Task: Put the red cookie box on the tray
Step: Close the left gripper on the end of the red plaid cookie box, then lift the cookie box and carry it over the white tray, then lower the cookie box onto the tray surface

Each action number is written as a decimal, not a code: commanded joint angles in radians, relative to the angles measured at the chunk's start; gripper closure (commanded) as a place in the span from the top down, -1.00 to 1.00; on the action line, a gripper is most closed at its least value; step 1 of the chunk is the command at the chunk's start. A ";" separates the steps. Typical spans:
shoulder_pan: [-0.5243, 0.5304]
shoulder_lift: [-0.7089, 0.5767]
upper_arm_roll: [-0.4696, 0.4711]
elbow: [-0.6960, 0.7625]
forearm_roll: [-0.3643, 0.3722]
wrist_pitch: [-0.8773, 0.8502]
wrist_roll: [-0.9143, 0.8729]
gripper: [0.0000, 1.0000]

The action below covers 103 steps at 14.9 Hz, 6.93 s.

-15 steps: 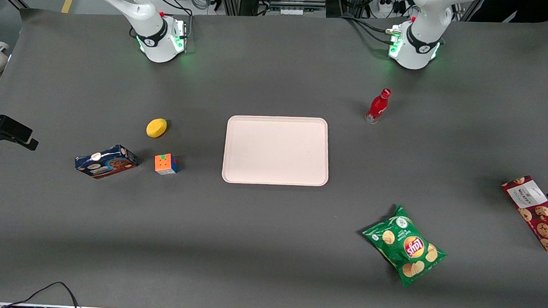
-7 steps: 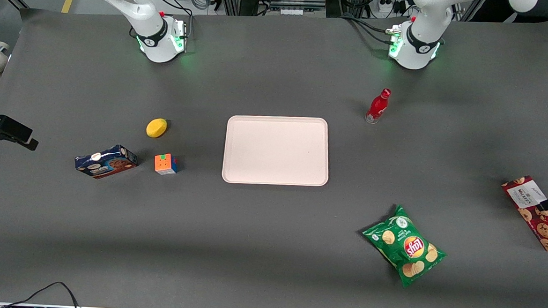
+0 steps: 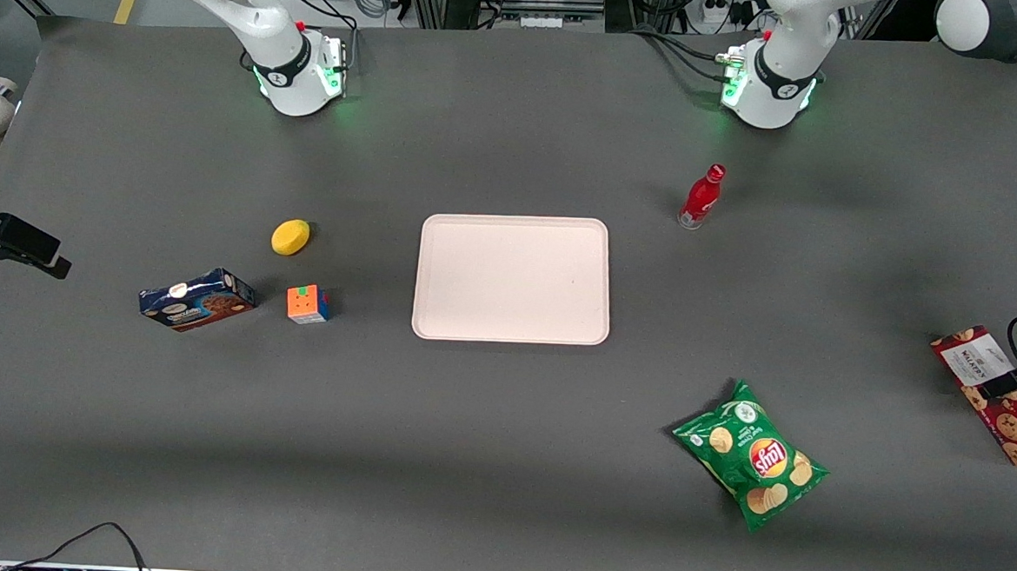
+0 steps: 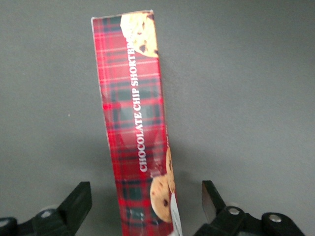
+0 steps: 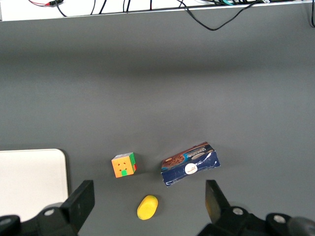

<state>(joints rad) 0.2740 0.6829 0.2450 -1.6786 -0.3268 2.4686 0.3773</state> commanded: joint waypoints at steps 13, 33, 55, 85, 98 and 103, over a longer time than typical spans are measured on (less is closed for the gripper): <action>-0.015 0.084 -0.018 0.092 0.005 0.027 0.058 -0.56; -0.151 -0.272 -0.026 0.374 0.235 -0.785 -0.052 -1.00; -0.272 -0.339 -0.996 0.258 0.604 -0.717 -1.203 -1.00; -0.299 -0.057 -1.061 -0.334 1.258 -0.102 -1.907 -1.00; -0.295 -0.017 -1.037 -0.325 1.281 -0.100 -1.894 1.00; -0.291 -0.048 -1.043 -0.307 1.276 -0.111 -1.891 1.00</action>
<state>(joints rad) -0.0197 0.6577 -0.7905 -2.0029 0.9310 2.3565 -1.4997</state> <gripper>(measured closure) 0.000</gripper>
